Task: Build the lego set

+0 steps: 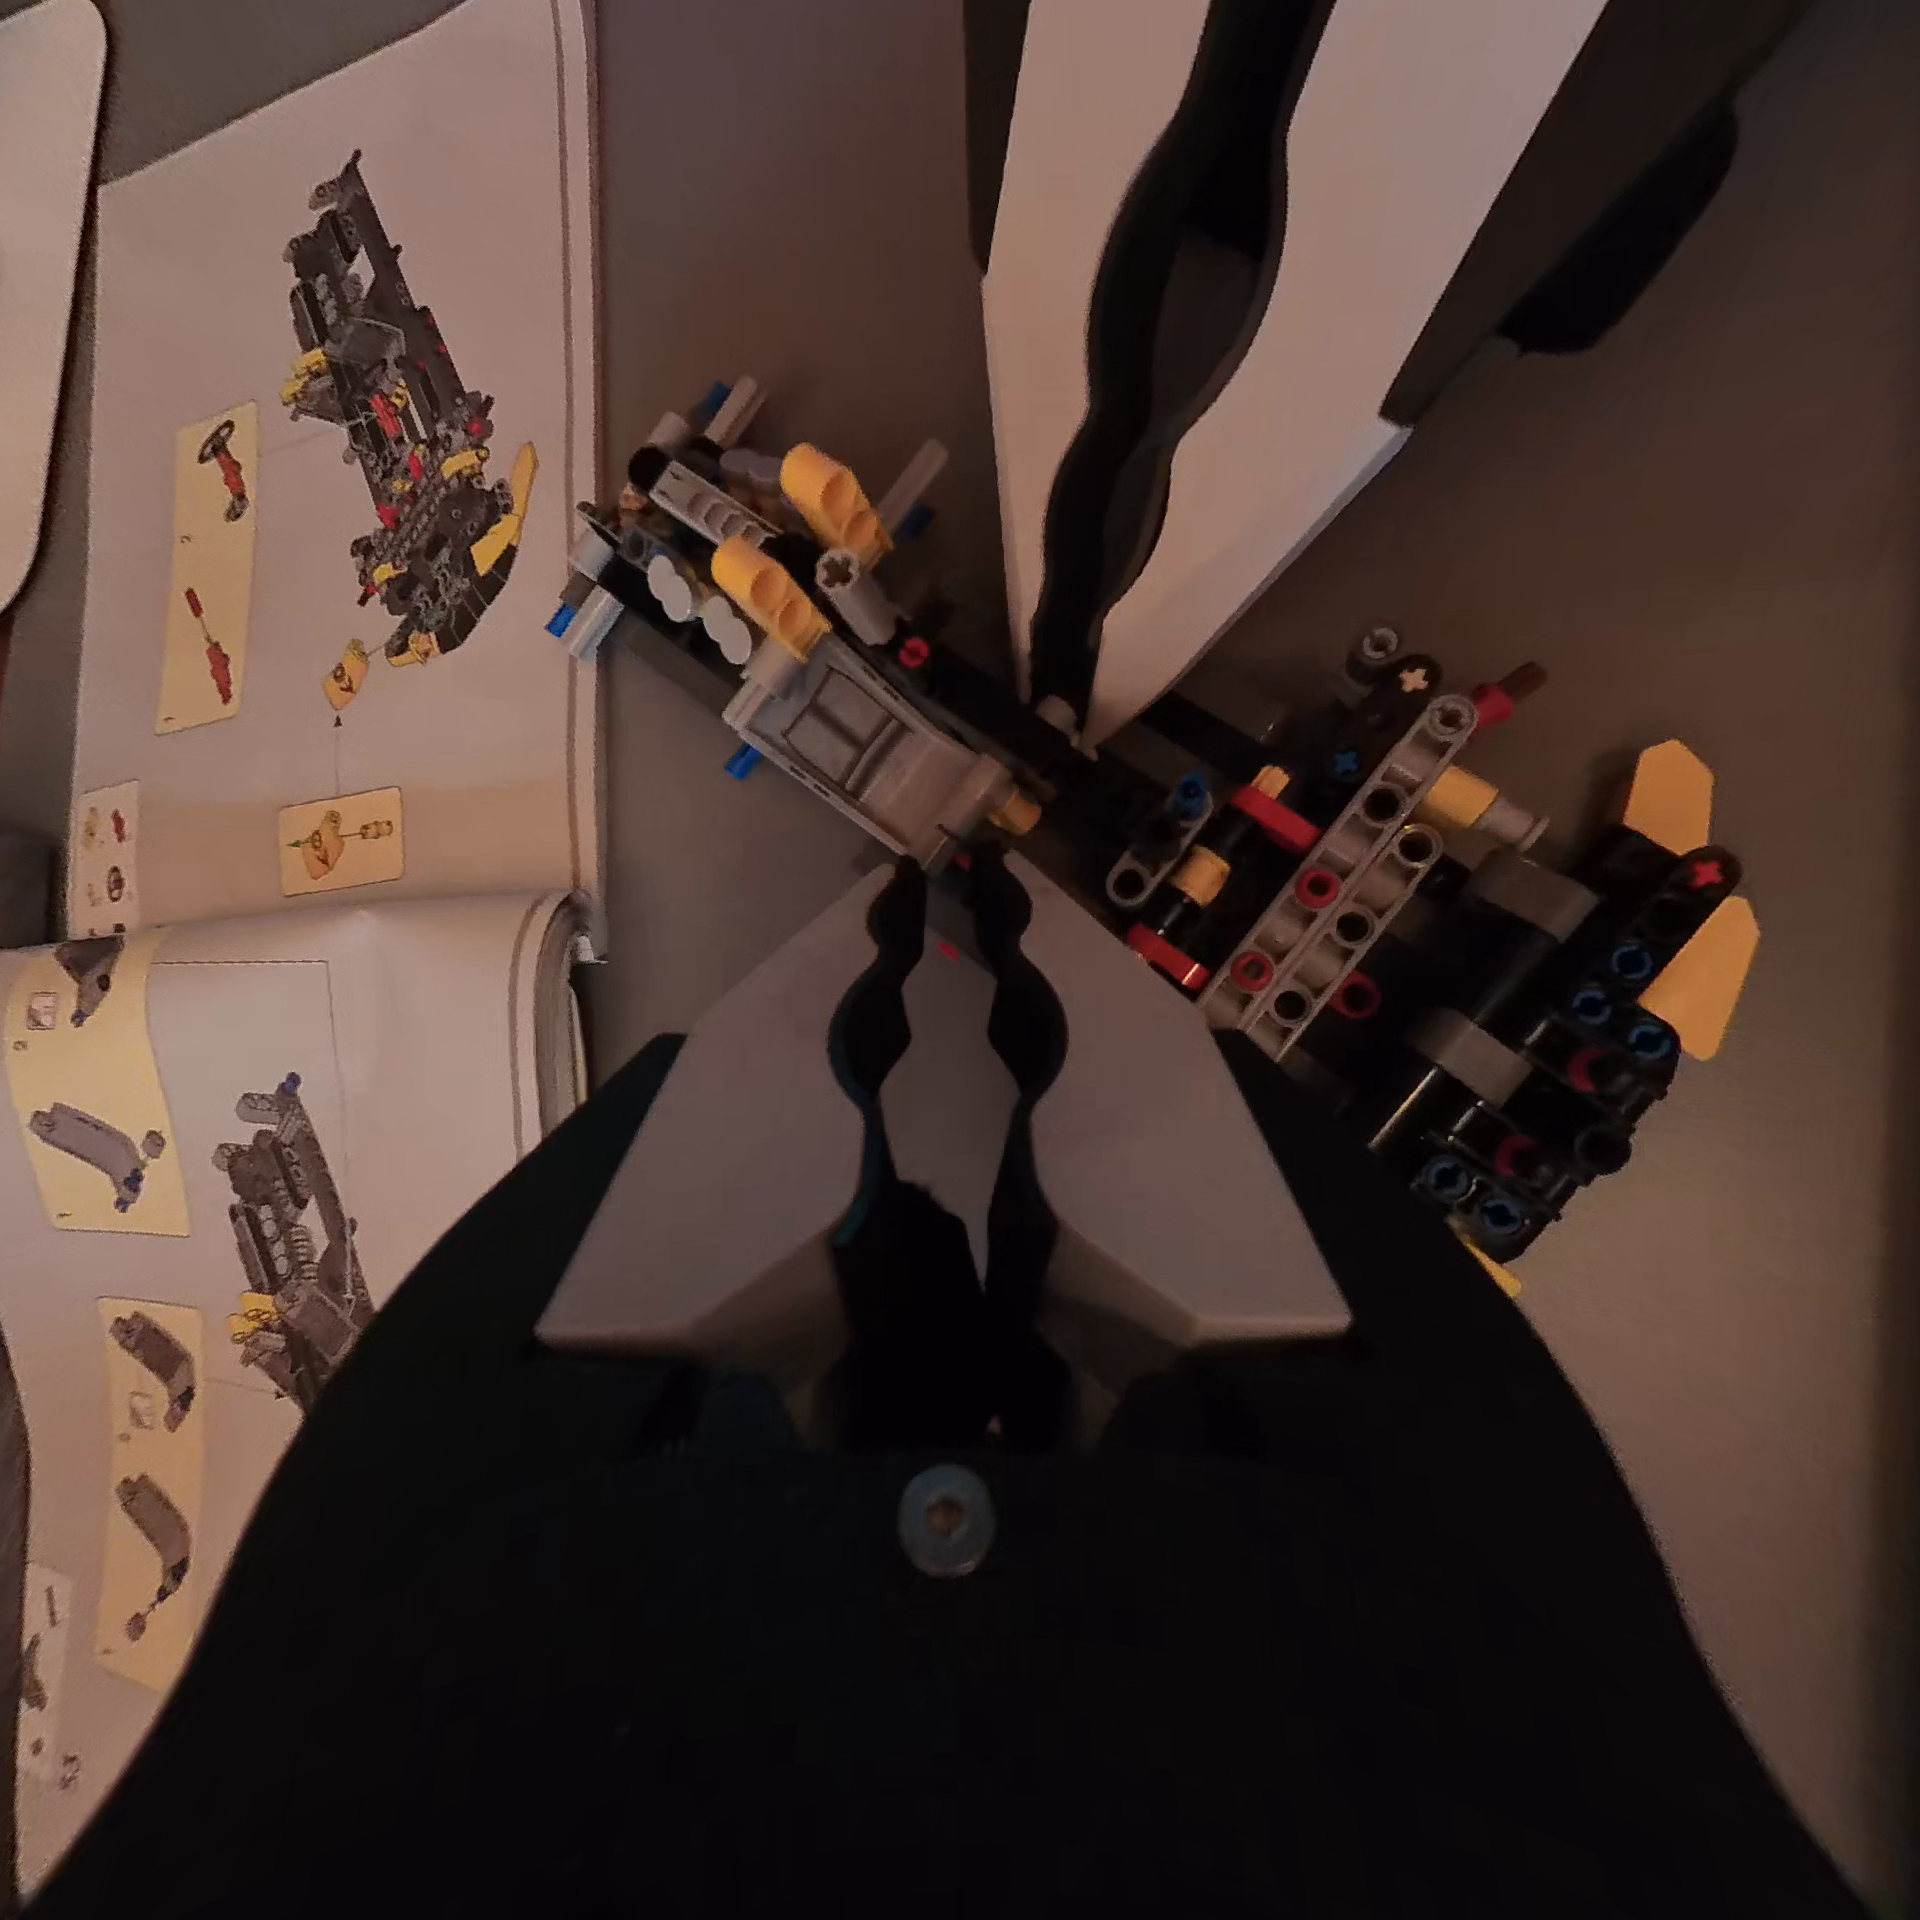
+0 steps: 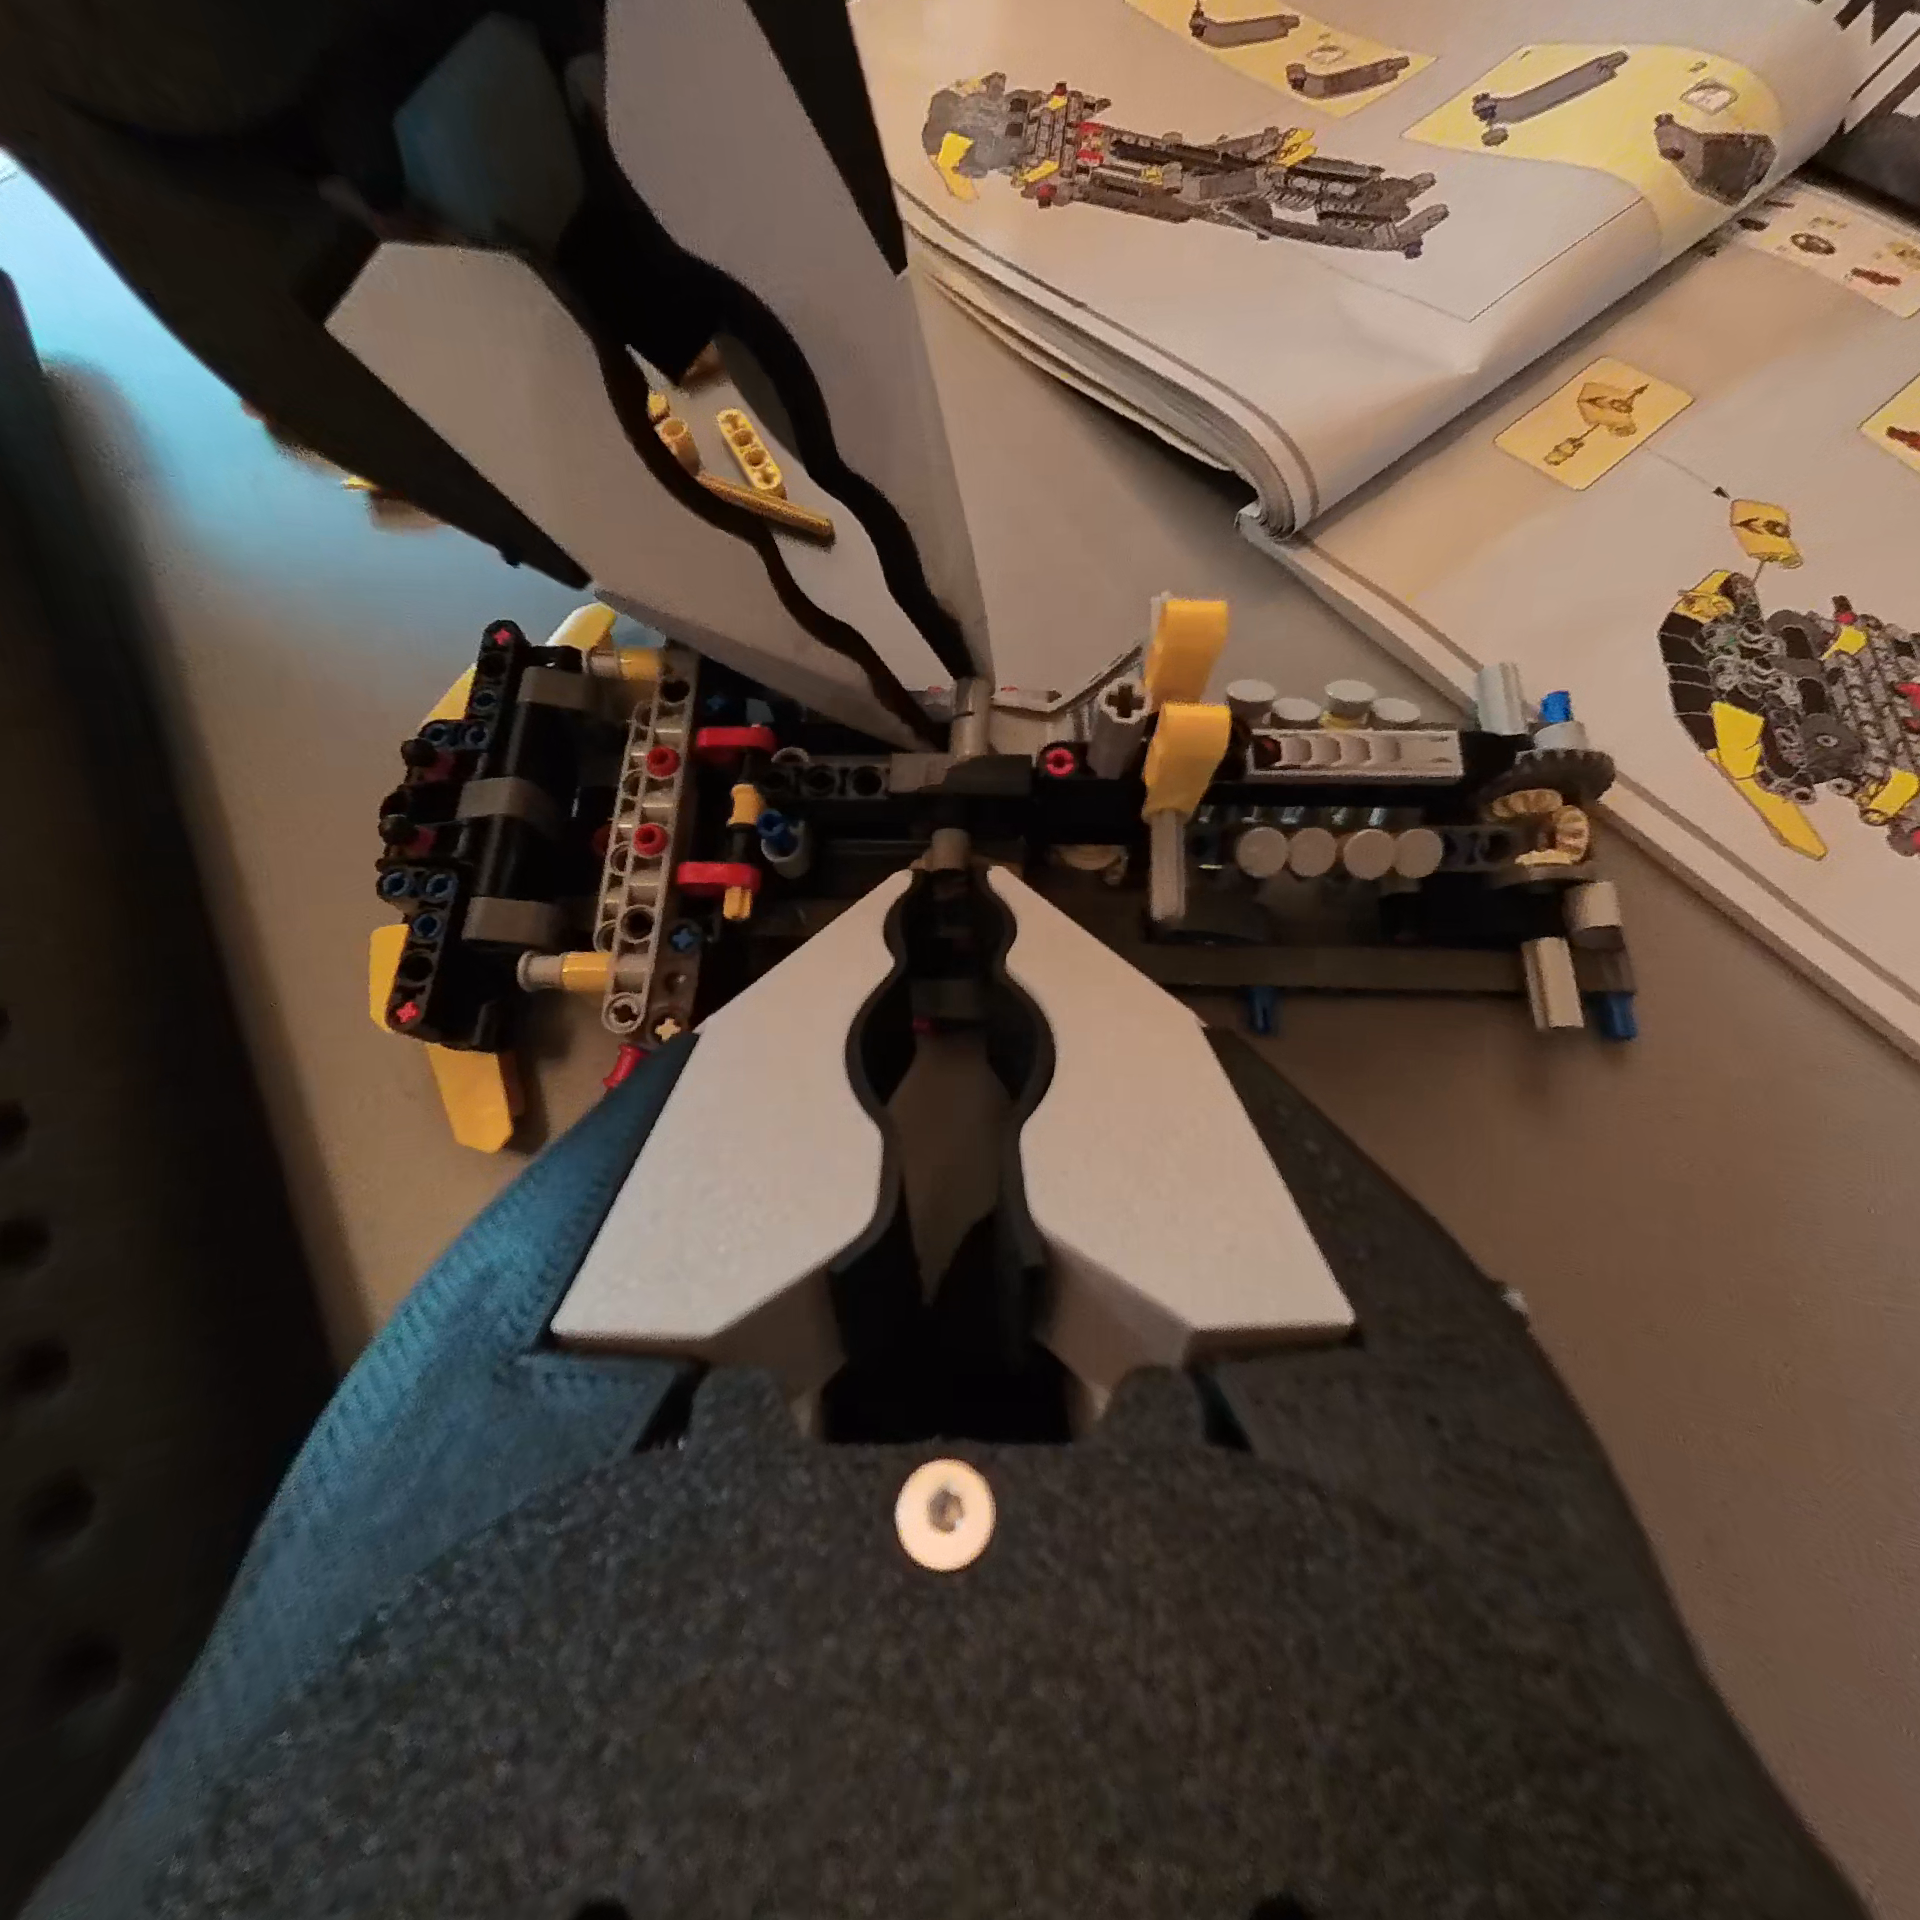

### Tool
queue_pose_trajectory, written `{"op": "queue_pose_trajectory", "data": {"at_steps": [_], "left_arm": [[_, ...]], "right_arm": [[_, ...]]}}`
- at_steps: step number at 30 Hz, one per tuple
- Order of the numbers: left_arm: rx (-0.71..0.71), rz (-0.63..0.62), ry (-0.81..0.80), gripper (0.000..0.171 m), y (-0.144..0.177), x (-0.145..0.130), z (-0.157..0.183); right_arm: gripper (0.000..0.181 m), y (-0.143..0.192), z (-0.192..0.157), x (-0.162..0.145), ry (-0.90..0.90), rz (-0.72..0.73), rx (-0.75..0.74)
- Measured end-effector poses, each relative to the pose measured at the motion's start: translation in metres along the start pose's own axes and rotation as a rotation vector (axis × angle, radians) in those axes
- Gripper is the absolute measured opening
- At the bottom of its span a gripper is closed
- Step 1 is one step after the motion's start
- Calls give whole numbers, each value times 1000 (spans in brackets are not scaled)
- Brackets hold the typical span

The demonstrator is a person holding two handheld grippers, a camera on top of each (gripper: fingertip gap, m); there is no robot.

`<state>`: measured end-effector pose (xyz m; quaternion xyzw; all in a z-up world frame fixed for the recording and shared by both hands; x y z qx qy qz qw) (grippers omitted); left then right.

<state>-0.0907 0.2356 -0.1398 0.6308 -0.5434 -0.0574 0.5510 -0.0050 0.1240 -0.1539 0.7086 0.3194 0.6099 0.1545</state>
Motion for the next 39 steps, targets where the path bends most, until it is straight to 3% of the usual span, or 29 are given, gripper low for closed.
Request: {"op": "queue_pose_trajectory", "data": {"at_steps": [8,11,12,14,17,20,25,30,39], "left_arm": [[-3,25,-21,4,0,-3,-4],[-77,81,87,14,3,-11,-10],[-99,76,124,24,6,-17,-13],[-85,111,204,17,15,-31,-23],[-31,228,318,13,22,-40,-40],[111,275,382,14,24,-47,-57],[248,348,419,10,35,-54,-68],[272,369,430,9,40,-60,-73],[249,320,405,9,30,-65,-74]], "right_arm": [[7,-2,-1,0,19,2,6],[10,5,-1,0,24,-15,70],[15,14,-3,4,38,-36,118],[38,34,-11,20,119,-84,270],[61,42,-17,54,495,-295,333],[40,19,-15,77,920,-426,377],[46,-25,-12,80,1190,-723,458],[40,-43,-16,83,1237,-799,525],[31,-42,-17,82,1292,-814,535]]}}
Point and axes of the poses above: each gripper's, where its closed fingertips meet, y back along the fingers, x out of its top, z = x × y across the jaws, the point moved 9 cm from there along y, back along the fingers, and after that the axes turned 11 degrees about -y, right-handed, at the moved point
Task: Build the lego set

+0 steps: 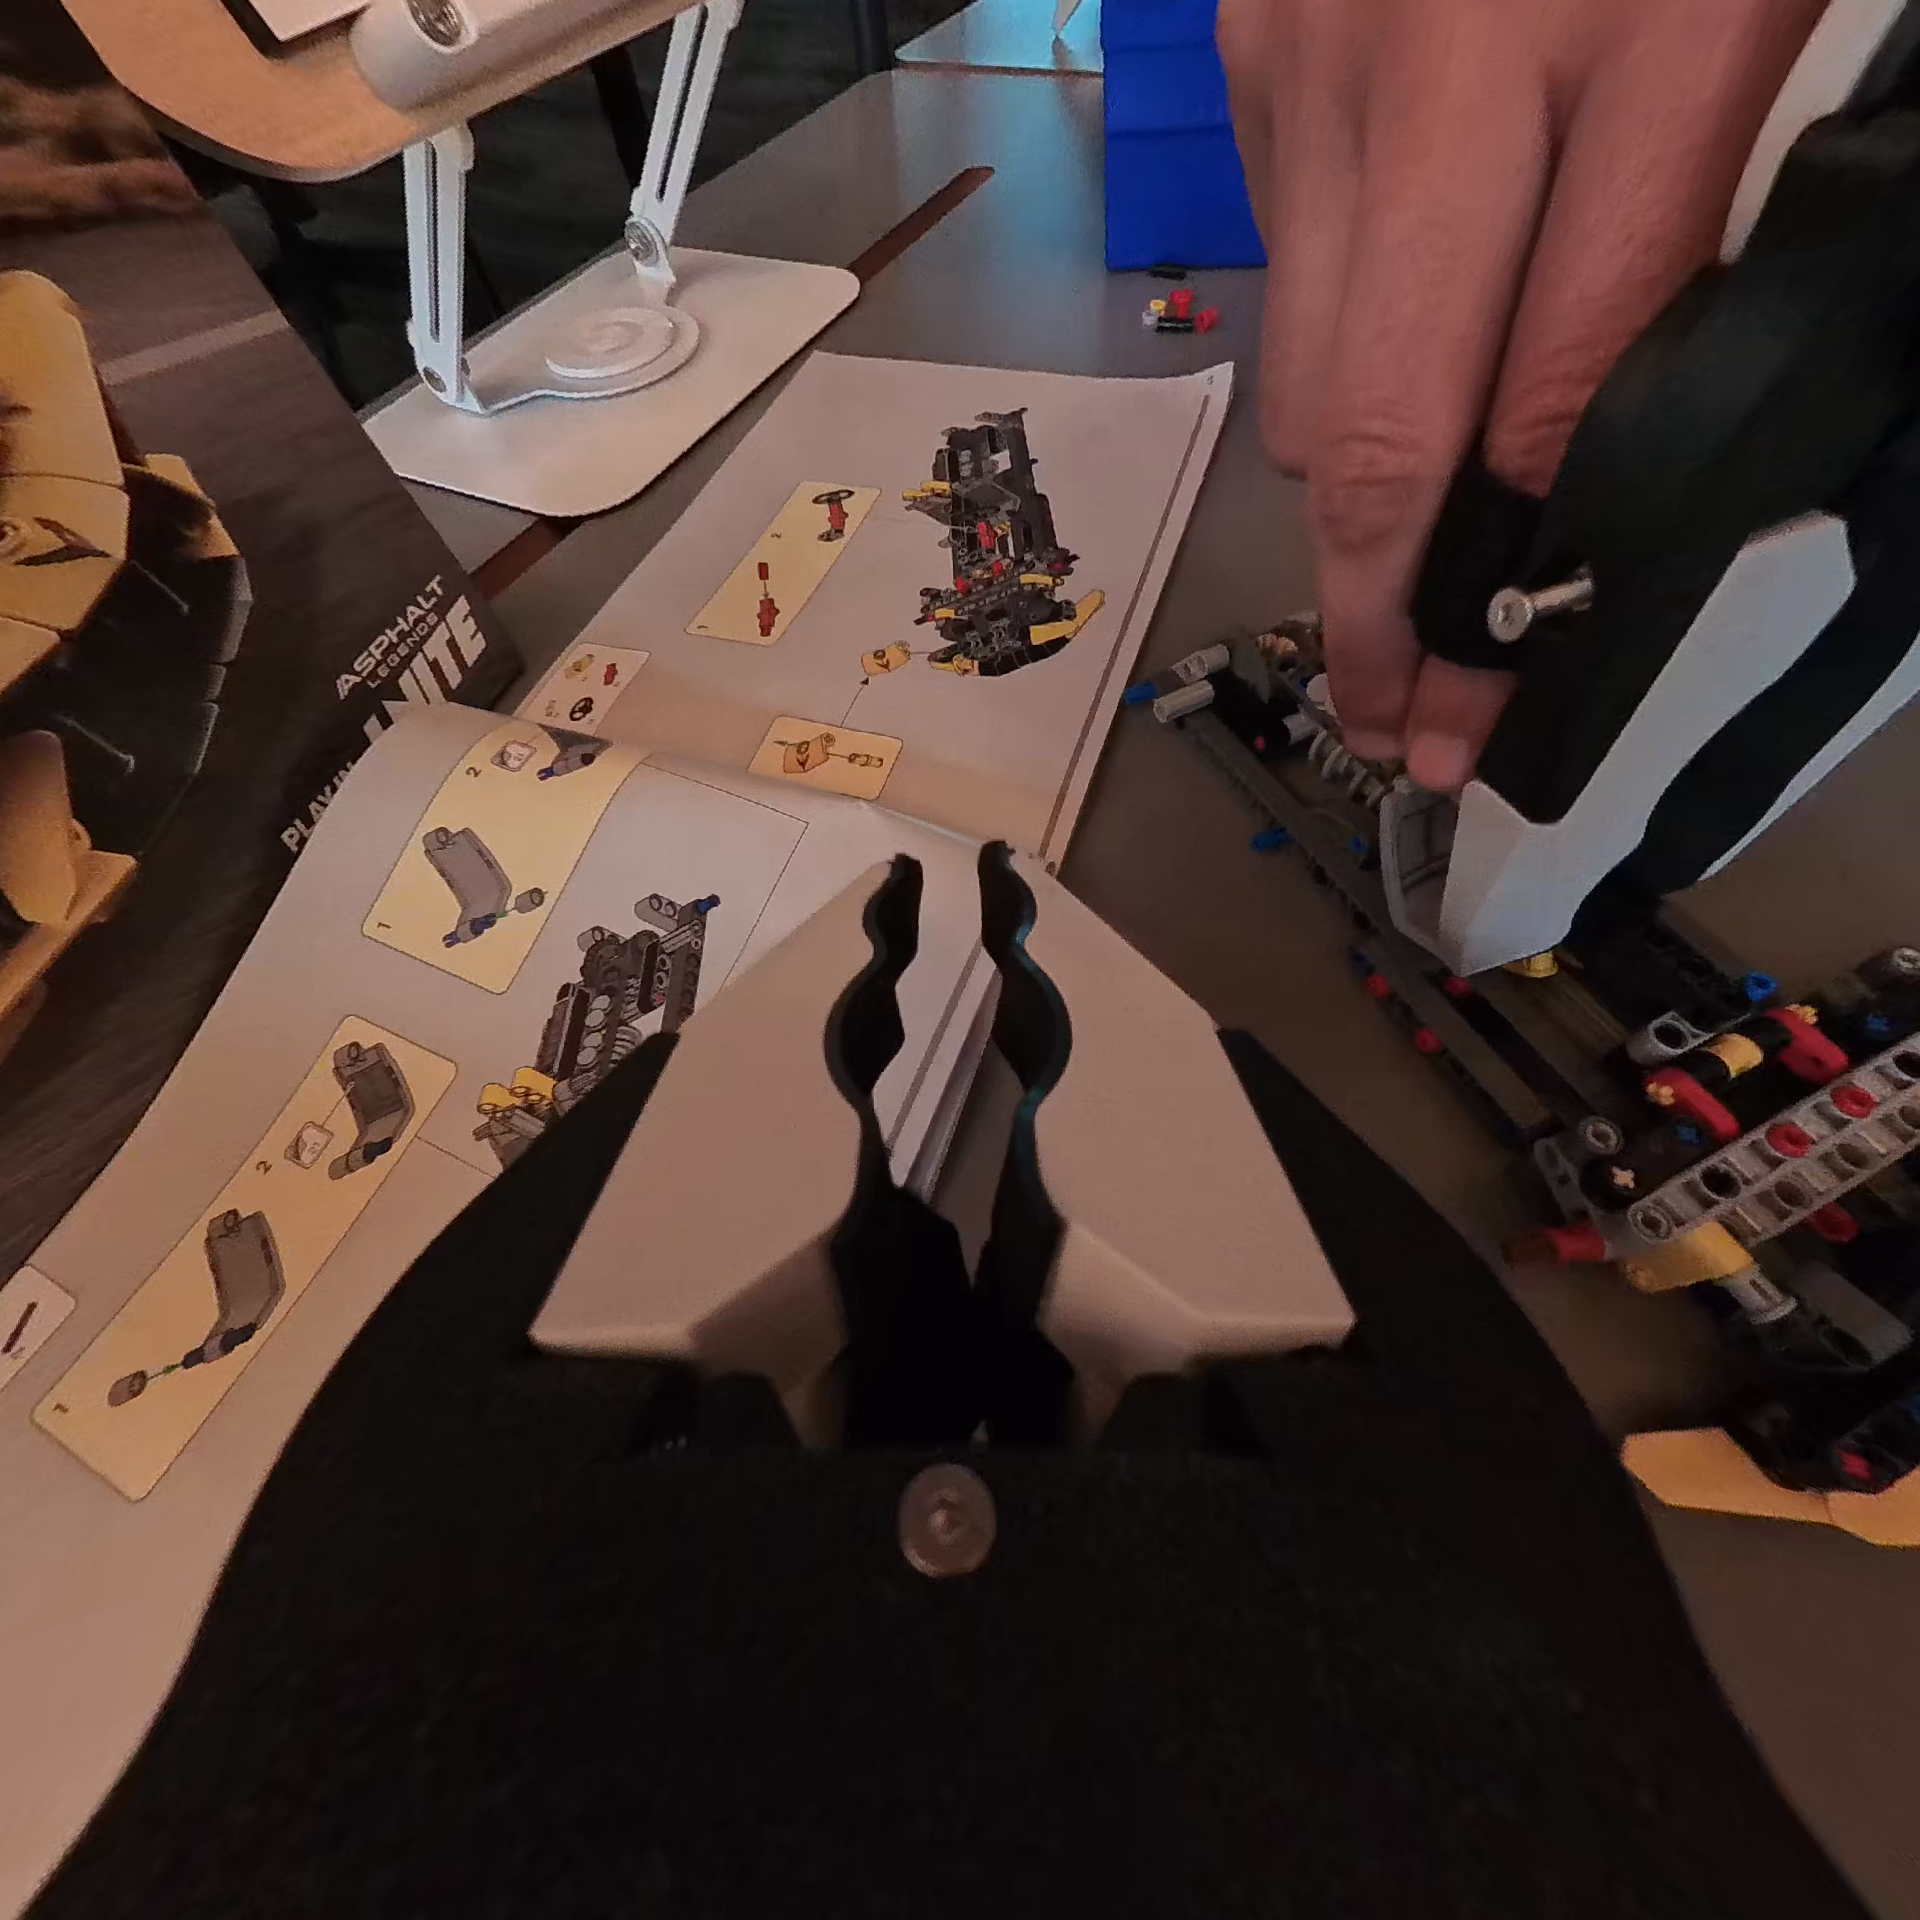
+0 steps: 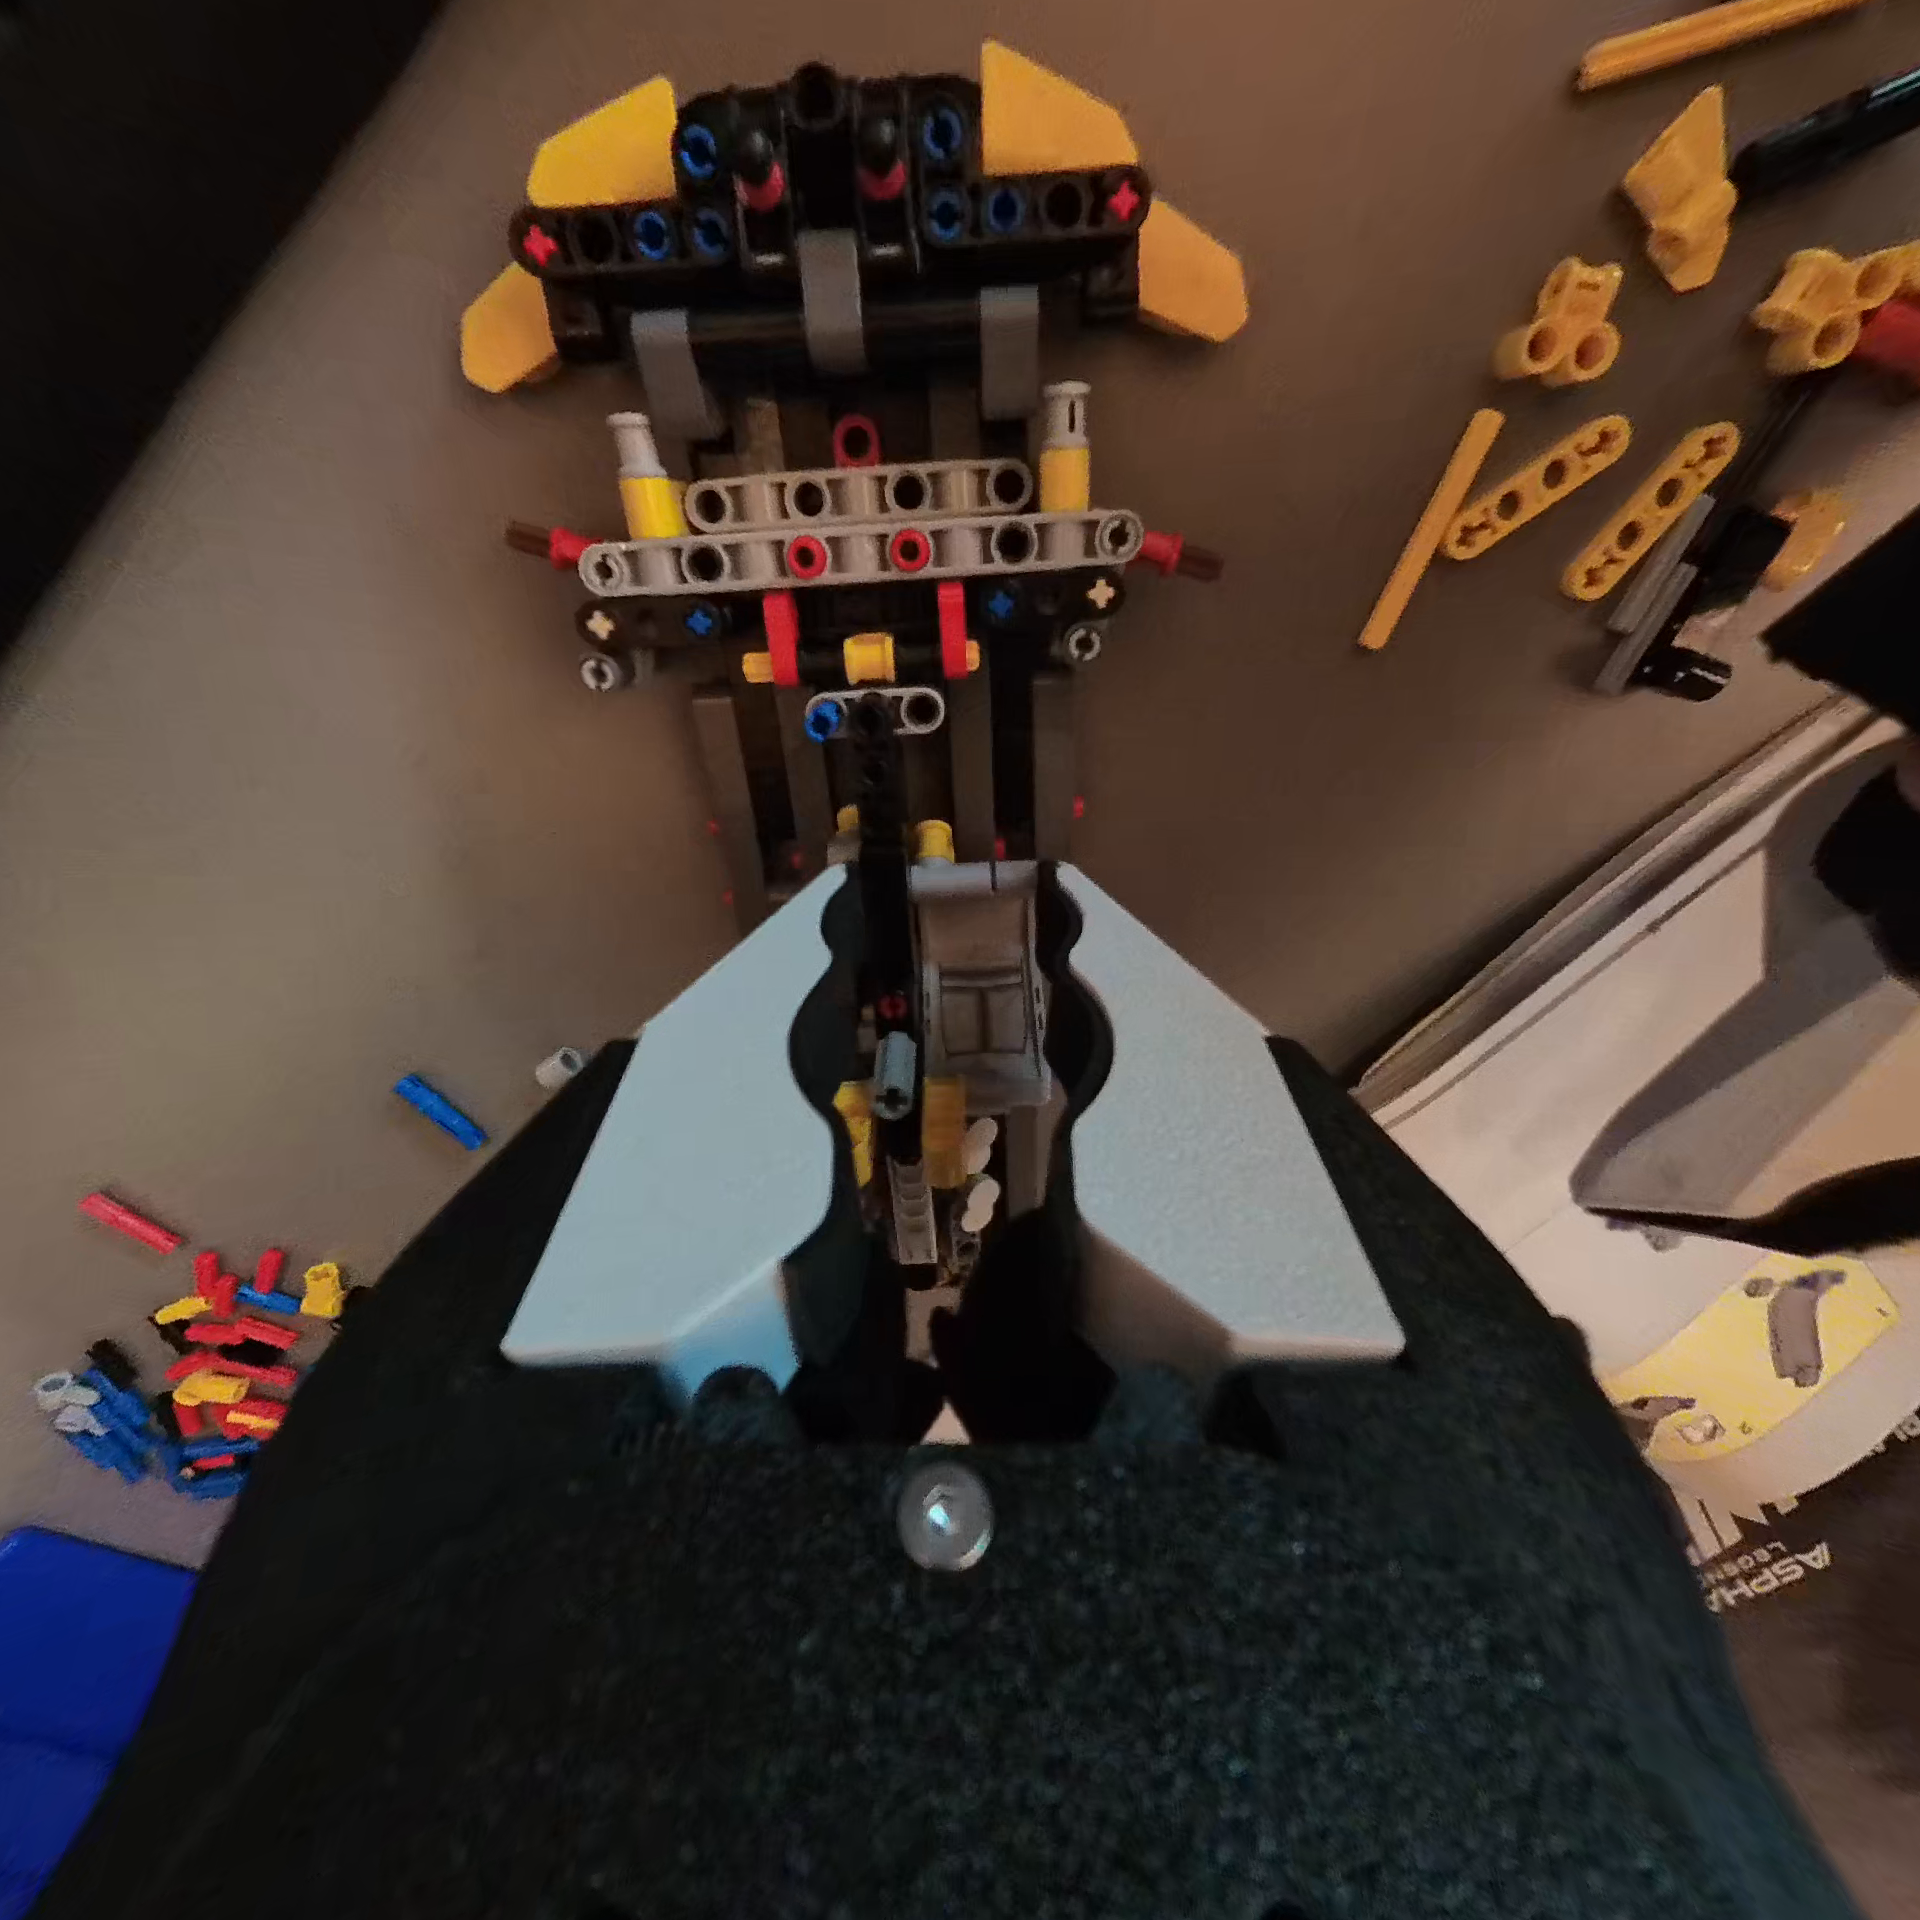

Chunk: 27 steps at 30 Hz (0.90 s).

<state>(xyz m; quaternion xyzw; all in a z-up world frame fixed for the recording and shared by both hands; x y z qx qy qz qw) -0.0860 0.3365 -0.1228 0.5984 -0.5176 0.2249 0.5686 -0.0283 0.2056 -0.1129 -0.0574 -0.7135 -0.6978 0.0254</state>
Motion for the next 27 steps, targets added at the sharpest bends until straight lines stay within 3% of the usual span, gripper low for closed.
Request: {"op": "queue_pose_trajectory", "data": {"at_steps": [19,23,27], "left_arm": [[7,-14,-25,7,0,0,0],[7,-31,-39,8,-1,0,2],[-22,-22,-9,10,1,1,4]], "right_arm": [[31,-1,2,2,14,-41,26],[31,1,11,-1,-154,-10,-67],[34,1,10,-3,-313,80,-66]]}}
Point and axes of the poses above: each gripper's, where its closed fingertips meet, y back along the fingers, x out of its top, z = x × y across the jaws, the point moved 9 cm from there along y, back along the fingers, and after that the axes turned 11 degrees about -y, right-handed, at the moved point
